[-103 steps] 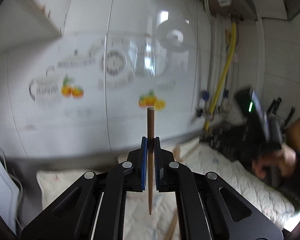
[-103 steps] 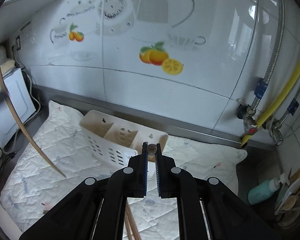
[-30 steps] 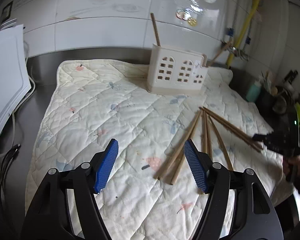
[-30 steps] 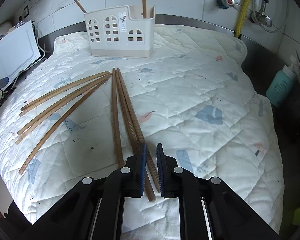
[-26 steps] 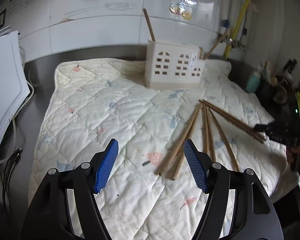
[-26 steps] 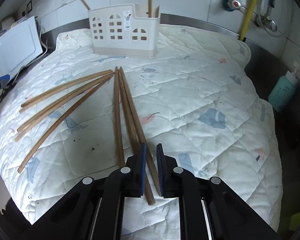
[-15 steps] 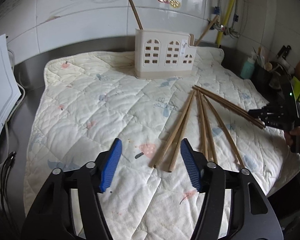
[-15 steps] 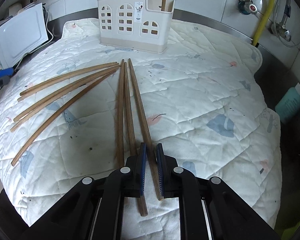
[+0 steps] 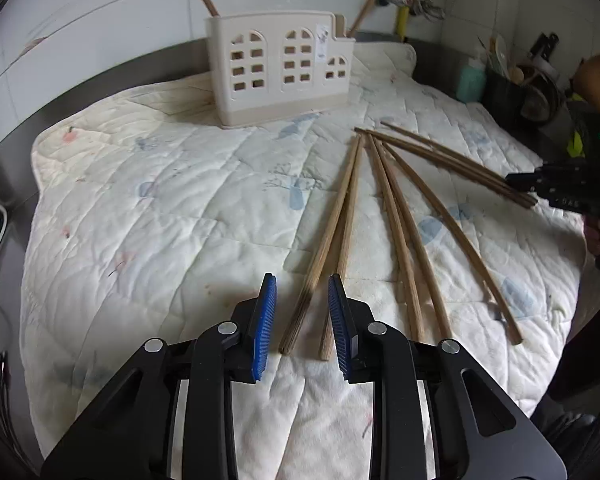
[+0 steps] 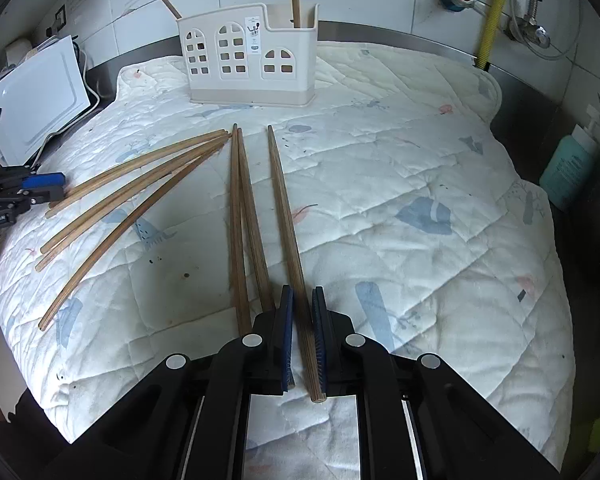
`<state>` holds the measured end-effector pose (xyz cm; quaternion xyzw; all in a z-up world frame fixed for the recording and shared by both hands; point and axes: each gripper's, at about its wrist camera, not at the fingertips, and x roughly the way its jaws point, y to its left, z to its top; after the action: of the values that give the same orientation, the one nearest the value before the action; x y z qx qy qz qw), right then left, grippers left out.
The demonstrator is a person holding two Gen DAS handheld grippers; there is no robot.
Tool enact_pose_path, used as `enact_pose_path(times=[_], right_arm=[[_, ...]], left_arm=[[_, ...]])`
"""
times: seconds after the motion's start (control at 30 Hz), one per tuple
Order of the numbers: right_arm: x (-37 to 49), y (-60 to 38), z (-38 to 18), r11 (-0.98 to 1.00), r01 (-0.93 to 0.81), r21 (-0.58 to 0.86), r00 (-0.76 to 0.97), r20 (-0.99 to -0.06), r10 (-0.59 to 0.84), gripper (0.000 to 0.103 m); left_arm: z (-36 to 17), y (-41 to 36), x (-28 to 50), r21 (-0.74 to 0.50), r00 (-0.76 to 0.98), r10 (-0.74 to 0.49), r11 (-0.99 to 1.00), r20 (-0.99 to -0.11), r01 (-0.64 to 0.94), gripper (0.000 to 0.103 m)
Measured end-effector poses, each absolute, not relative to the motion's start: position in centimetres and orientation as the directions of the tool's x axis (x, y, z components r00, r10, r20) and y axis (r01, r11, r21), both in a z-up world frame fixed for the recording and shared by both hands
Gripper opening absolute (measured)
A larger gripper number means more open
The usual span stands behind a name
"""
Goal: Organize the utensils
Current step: 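Move the left tool back and close it on another chopstick, then lift the chopstick upright with the left tool over the holder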
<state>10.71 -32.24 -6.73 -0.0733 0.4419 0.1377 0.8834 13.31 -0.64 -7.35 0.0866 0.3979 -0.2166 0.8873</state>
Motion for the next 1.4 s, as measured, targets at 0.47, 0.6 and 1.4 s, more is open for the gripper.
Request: enact_pose_path(times=[0.47, 0.6, 1.4], right_arm=[[9.9, -32.4, -6.9, 0.96, -0.281, -0.015, 0.591, -0.79, 0.161, 0.01], [9.8, -32.7, -7.0, 0.964, -0.265, 0.004, 0.599, -0.783, 0.168, 0.01], [6.9, -31.8, 1.2, 0.97, -0.242, -0.008, 0.733, -0.657, 0.178, 0.007]], left_arm=[[-8.6, -2.2, 14.3, 0.04, 0.574, -0.284, 0.873, -0.768, 0.486, 0.013], [-8.6, -2.2, 14.3, 0.024, 0.572, -0.288, 0.88, -0.768, 0.474, 0.011], [-6.5, -3.1, 12.4, -0.029, 0.628, -0.315, 0.906, -0.712, 0.421, 0.005]])
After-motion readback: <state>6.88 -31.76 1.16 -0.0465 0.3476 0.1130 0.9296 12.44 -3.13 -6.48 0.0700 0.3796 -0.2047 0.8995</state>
